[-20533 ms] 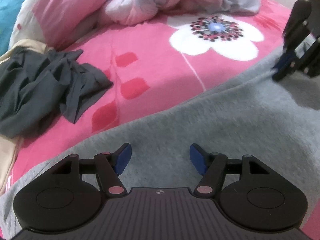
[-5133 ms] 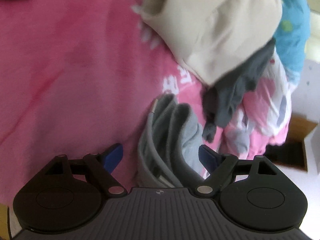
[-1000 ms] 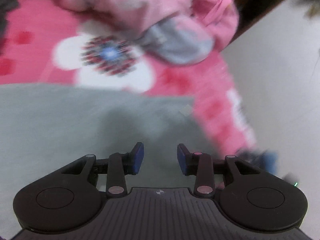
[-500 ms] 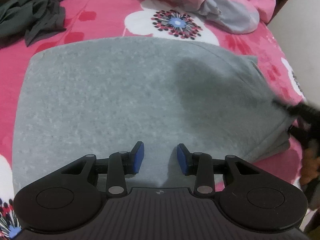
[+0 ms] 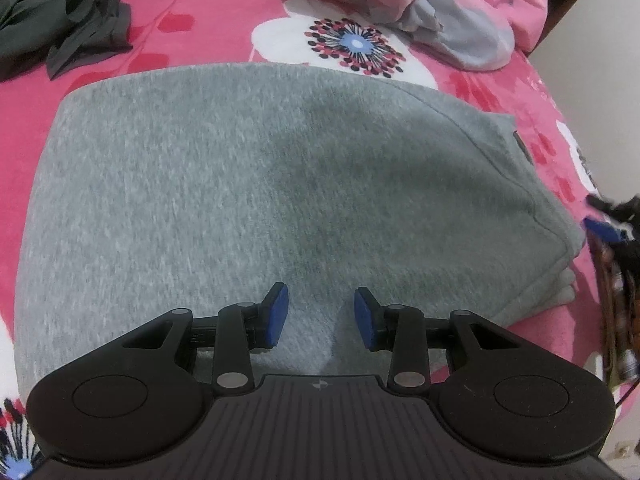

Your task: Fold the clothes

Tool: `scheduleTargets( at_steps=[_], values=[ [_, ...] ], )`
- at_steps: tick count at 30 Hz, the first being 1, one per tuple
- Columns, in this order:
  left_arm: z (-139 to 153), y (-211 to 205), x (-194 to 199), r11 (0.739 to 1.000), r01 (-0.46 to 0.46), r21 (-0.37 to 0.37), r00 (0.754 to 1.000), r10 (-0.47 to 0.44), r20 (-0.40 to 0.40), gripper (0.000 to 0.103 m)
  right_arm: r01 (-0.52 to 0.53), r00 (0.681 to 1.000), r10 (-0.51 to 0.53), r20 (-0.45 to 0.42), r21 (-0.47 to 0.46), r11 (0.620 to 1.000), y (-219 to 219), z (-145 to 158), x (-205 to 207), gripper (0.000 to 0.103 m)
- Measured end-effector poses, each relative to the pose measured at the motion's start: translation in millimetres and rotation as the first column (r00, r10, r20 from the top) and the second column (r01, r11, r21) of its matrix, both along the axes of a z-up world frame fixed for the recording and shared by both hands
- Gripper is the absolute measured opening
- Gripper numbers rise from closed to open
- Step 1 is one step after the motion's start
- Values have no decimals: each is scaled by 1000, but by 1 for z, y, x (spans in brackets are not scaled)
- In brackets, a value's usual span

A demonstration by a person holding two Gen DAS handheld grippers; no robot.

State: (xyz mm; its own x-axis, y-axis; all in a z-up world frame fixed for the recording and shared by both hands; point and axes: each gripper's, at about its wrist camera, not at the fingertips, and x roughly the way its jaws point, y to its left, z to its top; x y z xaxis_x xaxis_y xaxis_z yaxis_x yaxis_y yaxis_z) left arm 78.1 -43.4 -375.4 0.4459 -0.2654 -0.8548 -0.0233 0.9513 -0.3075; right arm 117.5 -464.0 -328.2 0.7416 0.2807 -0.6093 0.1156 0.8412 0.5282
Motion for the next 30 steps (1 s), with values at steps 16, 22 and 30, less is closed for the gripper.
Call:
scheduleTargets(
  at_steps=[16, 22, 30],
  values=[
    [-4, 13, -9, 997, -9, -71, 999, 12, 35, 36, -420, 897, 423, -131, -553, 719, 158, -37, 107, 18],
    [24, 35, -30, 988, -64, -138, 995, 73, 62, 36, -421, 886, 458, -65, -525, 740, 175, 7, 93, 19],
    [2, 90, -62, 966, -170, -197, 985, 166, -39, 36, -601, 785, 585, -204, -478, 640, 247, -26, 71, 20]
  ],
)
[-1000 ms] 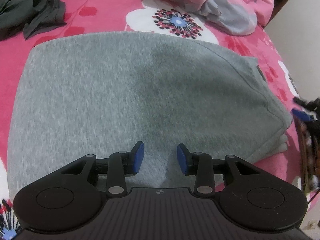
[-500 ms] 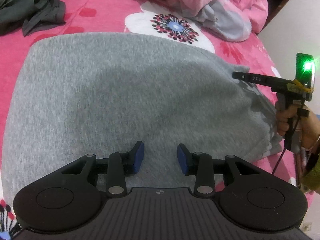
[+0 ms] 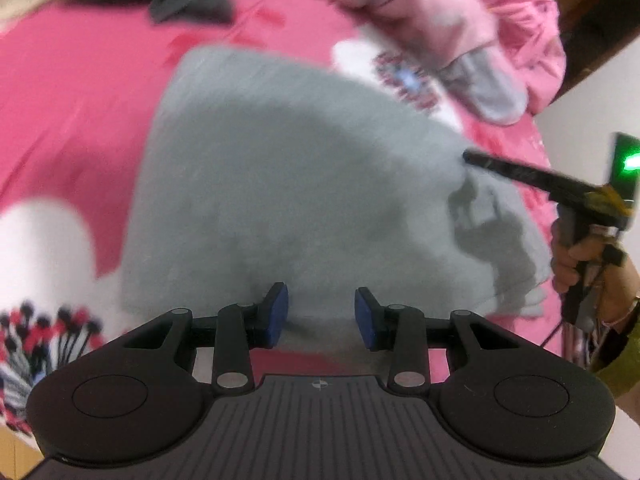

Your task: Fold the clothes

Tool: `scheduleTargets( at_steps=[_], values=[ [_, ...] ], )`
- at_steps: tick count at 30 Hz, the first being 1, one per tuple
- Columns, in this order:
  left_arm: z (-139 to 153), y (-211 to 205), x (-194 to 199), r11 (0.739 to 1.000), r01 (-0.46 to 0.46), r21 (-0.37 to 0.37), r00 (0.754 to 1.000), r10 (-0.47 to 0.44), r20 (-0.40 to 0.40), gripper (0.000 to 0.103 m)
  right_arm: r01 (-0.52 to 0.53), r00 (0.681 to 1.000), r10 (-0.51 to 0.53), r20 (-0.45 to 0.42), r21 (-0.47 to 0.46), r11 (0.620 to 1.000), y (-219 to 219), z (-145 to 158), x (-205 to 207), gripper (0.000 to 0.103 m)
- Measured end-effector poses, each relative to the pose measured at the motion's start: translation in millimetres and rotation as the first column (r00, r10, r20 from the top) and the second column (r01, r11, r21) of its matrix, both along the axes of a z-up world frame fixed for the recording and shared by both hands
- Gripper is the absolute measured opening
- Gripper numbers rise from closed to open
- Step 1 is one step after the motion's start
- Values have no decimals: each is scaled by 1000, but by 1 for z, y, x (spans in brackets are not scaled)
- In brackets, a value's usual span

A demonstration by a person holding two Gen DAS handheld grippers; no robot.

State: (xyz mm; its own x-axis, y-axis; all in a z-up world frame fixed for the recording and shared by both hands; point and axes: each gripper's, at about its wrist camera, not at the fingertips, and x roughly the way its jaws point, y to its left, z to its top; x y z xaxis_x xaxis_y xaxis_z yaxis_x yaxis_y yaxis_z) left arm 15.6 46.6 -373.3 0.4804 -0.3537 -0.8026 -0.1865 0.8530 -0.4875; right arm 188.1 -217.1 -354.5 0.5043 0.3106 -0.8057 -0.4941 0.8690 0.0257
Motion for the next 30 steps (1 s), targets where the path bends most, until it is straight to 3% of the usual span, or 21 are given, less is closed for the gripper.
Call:
scheduleTargets(
  at_steps=[1, 3, 7, 11, 15, 19, 22, 25, 27, 30],
  values=[
    [-7, 6, -3, 1000, -10, -13, 1000, 10, -19, 36, 11, 1000, -11, -2, -3, 1000, 0, -12, -1, 20],
    [-7, 15, -6, 999, -10, -43, 1000, 9, -11, 35, 37, 999, -37, 1, -6, 999, 2, -9, -1, 20],
    [4, 36, -10, 993, -9, -116, 999, 13, 33, 36, 91, 996, -91, -13, -25, 996, 10, 21, -11, 20],
    [20, 71, -10, 979, -26, -200, 997, 41, 70, 36, 102, 994, -100, -38, 64, 993, 20, 54, -46, 20],
    [17, 88, 10, 989, 70, -129, 995, -60, 82, 36, 41, 996, -30, -86, 129, 991, 53, 57, -79, 20],
    [-9, 94, 33, 971, 222, -88, 975, -220, 32, 35, 23, 986, -32, -161, -56, 998, 83, 1, -85, 20],
    [-13, 98, 41, 947, 303, -103, 953, -301, 34, 35, 106, 984, -108, -140, -22, 994, 78, -1, -88, 20],
    [-4, 104, 45, 928, 358, -100, 934, -356, 41, 36, 251, 957, -250, -145, -12, 968, 70, 24, -94, 21],
    [4, 108, 45, 921, 382, -81, 924, -379, 53, 36, 352, 927, -340, -161, 55, 934, 57, 41, -109, 21],
    [18, 107, 42, 897, 440, -30, 895, -436, 90, 36, 478, 866, -429, -257, 175, 861, 38, 60, -136, 21]
  ],
)
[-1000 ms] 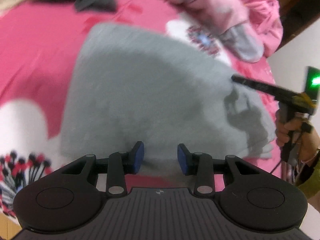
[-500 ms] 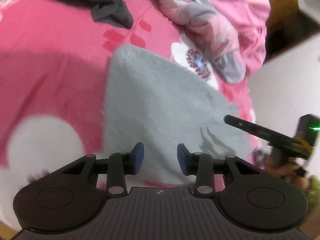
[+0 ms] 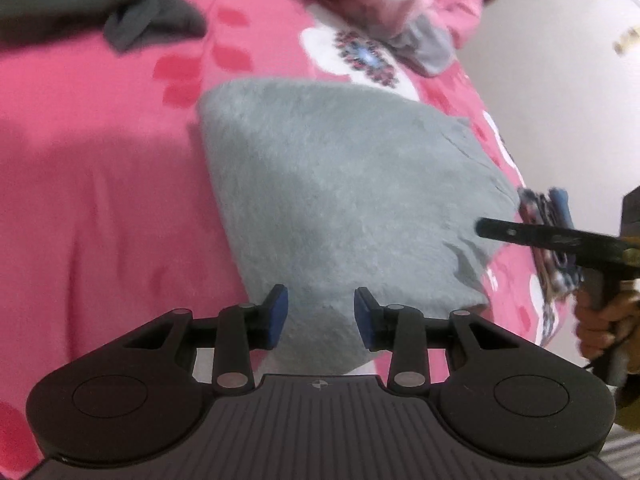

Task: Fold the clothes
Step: 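Pinch the sweatshirt edge with the left gripper while the right gripper grips the opposite edge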

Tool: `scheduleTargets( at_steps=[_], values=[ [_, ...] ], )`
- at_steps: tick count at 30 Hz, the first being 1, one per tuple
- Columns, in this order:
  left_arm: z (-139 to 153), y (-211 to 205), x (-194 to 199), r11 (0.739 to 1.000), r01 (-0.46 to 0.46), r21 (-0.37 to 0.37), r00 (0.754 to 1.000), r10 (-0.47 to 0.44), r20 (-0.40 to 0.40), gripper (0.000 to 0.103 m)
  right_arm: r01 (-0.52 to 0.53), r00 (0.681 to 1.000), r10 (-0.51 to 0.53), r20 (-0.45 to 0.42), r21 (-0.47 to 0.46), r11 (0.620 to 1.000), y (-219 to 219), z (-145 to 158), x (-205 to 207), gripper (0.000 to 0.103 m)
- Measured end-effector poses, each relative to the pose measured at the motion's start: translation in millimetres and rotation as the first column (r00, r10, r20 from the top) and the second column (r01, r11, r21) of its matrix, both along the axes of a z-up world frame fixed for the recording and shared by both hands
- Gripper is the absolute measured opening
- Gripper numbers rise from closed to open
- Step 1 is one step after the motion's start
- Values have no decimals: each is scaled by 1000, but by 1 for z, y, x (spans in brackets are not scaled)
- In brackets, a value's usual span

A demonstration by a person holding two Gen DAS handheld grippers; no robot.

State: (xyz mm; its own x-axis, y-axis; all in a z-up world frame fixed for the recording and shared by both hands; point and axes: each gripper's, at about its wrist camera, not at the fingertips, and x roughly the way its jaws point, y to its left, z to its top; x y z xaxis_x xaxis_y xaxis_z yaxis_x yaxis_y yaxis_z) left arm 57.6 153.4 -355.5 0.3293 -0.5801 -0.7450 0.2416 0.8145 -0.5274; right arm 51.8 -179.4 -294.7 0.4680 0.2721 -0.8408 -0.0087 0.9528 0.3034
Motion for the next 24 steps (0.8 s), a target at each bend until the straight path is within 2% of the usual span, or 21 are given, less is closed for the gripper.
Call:
scheduleTargets(
  at_steps=[2, 5, 7, 9, 10, 11, 12, 14, 18, 19, 22, 24],
  values=[
    [7, -11, -3, 997, 72, 25, 996, -73, 41, 36, 78, 995, -71, -69, 114, 990, -9, -1, -11, 21],
    [14, -45, -7, 972, 217, 90, 970, -225, 93, 37, 213, 968, -161, -195, 290, 933, -22, -18, -26, 22],
    [16, -72, -13, 931, 330, 160, 927, -351, 134, 38, 320, 934, -213, -286, 407, 856, -29, -34, -34, 22],
    [12, -96, -18, 878, 411, 247, 877, -455, 157, 38, 401, 904, -252, -345, 486, 777, -34, -48, -39, 22],
    [9, -107, -20, 852, 437, 288, 853, -494, 168, 39, 426, 895, -266, -359, 503, 752, -36, -52, -39, 22],
    [6, -116, -20, 832, 450, 324, 836, -520, 175, 38, 436, 891, -277, -360, 505, 745, -38, -54, -39, 22],
    [3, -122, -20, 823, 451, 345, 830, -530, 177, 38, 444, 888, -287, -360, 509, 738, -40, -55, -39, 22],
    [2, -121, -15, 836, 441, 327, 843, -511, 170, 36, 456, 884, -300, -358, 523, 720, -45, -55, -38, 22],
    [6, -111, -4, 875, 396, 278, 880, -448, 158, 20, 474, 875, -300, -379, 551, 686, -51, -58, -35, 22],
    [8, -109, -3, 878, 388, 279, 883, -441, 162, 16, 482, 871, -298, -392, 558, 675, -51, -60, -34, 22],
    [11, -108, -2, 877, 390, 280, 881, -444, 163, 15, 516, 848, -280, -450, 585, 626, -51, -68, -31, 22],
    [11, -111, 0, 867, 409, 285, 870, -464, 164, 15, 534, 835, -278, -474, 579, 616, -49, -74, -30, 22]
  ],
)
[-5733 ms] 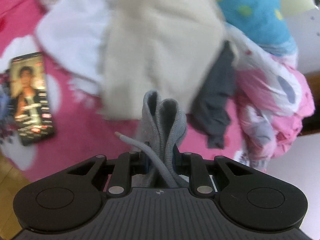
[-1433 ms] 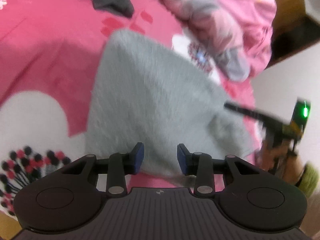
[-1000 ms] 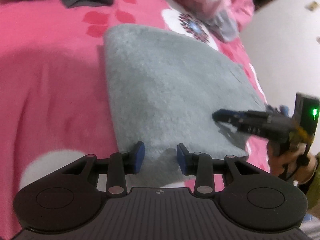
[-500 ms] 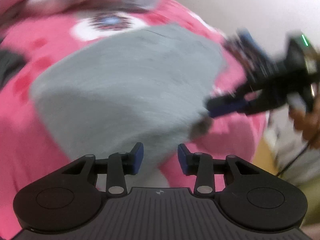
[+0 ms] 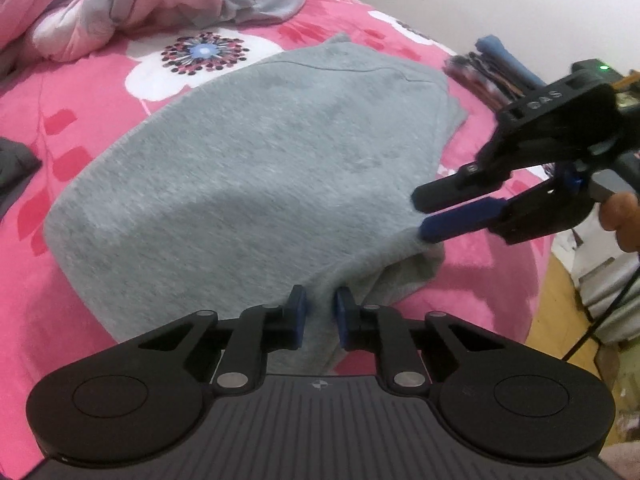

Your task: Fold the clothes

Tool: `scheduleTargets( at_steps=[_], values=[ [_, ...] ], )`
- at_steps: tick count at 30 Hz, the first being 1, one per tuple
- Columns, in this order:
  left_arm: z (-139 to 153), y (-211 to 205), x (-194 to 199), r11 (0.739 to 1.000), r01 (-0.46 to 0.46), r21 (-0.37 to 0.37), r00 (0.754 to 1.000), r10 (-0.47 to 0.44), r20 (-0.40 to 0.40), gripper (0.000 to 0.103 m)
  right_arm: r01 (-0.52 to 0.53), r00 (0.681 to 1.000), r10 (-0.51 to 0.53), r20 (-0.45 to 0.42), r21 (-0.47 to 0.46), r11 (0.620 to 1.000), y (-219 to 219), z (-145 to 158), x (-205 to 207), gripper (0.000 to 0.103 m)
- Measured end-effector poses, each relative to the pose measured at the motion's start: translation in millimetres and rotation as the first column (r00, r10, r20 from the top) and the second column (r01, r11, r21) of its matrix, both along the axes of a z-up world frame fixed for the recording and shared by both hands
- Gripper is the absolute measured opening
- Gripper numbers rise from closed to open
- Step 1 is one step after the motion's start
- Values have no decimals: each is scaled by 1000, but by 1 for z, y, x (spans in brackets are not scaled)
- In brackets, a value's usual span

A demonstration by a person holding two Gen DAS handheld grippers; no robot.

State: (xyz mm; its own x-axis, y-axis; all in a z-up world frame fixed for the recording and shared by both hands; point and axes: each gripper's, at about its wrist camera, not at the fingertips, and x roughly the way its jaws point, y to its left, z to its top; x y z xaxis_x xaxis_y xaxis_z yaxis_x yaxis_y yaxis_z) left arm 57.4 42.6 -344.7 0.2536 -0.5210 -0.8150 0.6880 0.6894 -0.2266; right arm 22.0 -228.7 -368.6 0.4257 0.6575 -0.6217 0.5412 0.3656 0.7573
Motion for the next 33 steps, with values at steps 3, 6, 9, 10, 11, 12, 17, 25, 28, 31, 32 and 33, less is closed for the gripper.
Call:
scheduleTargets(
  at_steps=[3, 6, 9, 10, 11, 12, 17, 25, 28, 31, 32, 33],
  values=[
    [1, -6, -2, 999, 37, 25, 999, -37, 20, 25, 5, 999, -5, -40, 10, 1000, 1, -7, 1, 22],
    [4, -8, -4, 998, 58, 15, 998, -58, 21, 40, 0, 998, 1, -64, 17, 1000, 1, -11, 2, 22],
    [12, -5, 0, 998, 47, -42, 999, -47, 8, 50, -17, 996, 18, -91, 12, 1000, 2, -15, 5, 22],
    [14, -3, 1, 997, 37, -63, 999, -37, 2, 53, -21, 995, 23, -98, 16, 1000, 2, -18, 5, 22],
    [15, -2, 3, 996, 28, -79, 1000, -28, -7, 54, -24, 994, 26, -107, 22, 999, 3, -21, 6, 22],
    [15, -2, 6, 996, 18, -91, 1000, -19, -18, 54, -23, 993, 27, -116, 33, 999, 4, -23, 6, 22],
    [-1, -15, 15, 998, 56, -40, 998, -57, -27, 53, -11, 993, 15, -121, 34, 999, 5, -22, 0, 25],
    [-18, -20, 23, 990, 142, -15, 988, -143, -64, 38, 6, 992, -3, -123, 26, 1000, 3, -27, -1, 27],
    [-17, -22, 19, 986, 166, -1, 985, -166, -36, 25, 10, 993, -6, -121, 27, 1000, 3, -28, -1, 27],
    [-15, -25, 14, 983, 183, 7, 983, -183, 1, 6, 16, 993, -12, -120, 35, 999, 3, -27, -1, 27],
    [-13, -26, 12, 983, 184, 8, 983, -184, 18, 4, 18, 993, -13, -119, 39, 999, 2, -27, -1, 27],
    [-11, -26, 10, 983, 183, 10, 982, -184, 43, 3, 21, 993, -15, -118, 45, 999, 2, -26, -1, 27]
  ],
)
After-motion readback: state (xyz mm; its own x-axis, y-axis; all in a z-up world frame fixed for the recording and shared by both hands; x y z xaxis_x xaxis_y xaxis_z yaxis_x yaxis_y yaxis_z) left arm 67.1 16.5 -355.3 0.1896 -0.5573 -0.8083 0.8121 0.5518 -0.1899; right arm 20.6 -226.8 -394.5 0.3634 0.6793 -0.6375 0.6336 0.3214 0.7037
